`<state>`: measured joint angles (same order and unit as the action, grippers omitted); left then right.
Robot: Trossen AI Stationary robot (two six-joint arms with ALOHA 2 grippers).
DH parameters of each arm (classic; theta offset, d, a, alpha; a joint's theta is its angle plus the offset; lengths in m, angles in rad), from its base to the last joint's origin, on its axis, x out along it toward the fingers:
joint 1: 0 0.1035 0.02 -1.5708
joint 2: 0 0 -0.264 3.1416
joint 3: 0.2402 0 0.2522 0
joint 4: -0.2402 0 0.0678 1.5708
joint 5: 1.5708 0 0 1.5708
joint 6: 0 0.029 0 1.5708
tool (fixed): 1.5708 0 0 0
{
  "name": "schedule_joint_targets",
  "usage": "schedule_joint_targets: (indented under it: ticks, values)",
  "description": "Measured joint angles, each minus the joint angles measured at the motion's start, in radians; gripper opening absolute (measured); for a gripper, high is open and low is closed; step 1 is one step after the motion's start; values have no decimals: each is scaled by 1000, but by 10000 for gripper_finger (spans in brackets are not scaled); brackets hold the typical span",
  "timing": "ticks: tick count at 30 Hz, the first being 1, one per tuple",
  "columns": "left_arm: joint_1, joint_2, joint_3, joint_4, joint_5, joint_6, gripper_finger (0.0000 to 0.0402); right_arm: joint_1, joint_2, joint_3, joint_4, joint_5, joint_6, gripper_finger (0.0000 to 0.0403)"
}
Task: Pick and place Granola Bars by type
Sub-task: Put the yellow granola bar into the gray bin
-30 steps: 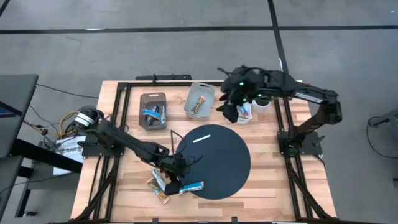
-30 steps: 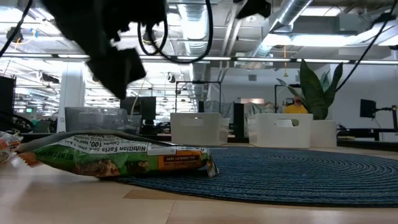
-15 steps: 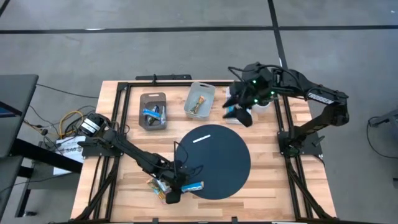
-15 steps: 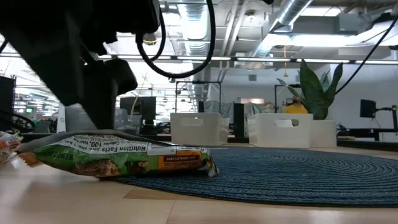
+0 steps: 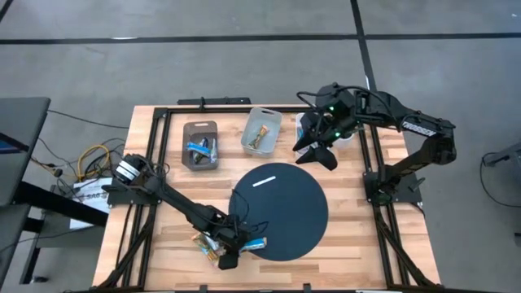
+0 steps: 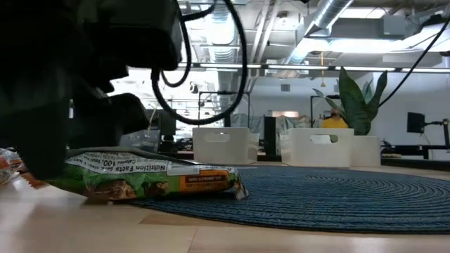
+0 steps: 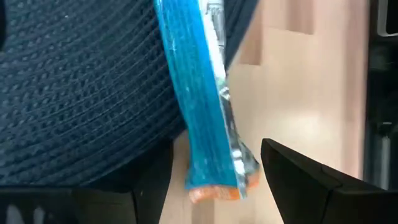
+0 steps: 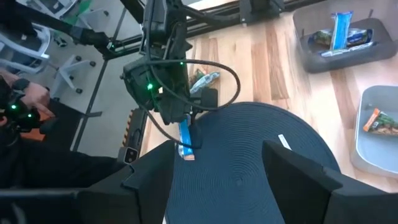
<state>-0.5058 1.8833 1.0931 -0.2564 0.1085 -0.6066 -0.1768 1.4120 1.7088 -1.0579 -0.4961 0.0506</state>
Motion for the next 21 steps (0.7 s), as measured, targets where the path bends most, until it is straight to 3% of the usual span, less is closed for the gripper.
schedule_joint_targets:
  ticks: [7, 16, 21]
  values:
    - [0, 46, 62, -15, -29, -7, 215, 0, 0, 0, -7, -1, -8, 232]
    - [1, 46, 73, -18, -38, -53, 60, 0, 0, 0, -12, -1, -25, 232]
    - [1, 46, 73, -18, -35, -97, 23, 0, 0, 0, -12, -1, -34, 232]
